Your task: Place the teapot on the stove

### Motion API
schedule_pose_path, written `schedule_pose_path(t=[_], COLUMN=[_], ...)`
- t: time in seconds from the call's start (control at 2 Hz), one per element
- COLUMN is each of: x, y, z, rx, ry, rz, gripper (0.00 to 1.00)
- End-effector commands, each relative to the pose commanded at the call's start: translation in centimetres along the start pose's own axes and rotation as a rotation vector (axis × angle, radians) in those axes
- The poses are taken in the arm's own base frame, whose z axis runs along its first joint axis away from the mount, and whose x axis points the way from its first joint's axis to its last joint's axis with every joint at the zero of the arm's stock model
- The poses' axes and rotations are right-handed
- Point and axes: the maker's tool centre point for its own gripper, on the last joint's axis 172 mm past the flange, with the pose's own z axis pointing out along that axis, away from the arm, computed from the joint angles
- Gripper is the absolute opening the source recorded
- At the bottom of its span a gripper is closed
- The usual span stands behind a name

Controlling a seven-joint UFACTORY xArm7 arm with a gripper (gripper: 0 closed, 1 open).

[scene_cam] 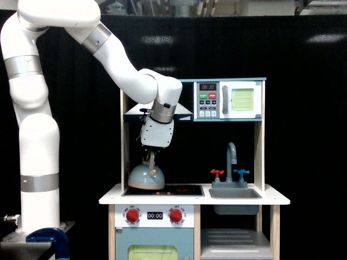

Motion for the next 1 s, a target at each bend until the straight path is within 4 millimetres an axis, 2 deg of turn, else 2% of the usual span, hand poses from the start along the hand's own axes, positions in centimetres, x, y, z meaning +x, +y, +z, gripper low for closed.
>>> schedule_pose_path(t=[0.5, 1.0], x=[-0.6, -1.2], y=[-0.2, -0.7], z=[0.4, -2.7], rx=[0.0, 0.0], ry=[0.0, 0.0], rz=[0.0, 0.0], gripper=[1.0, 1.0])
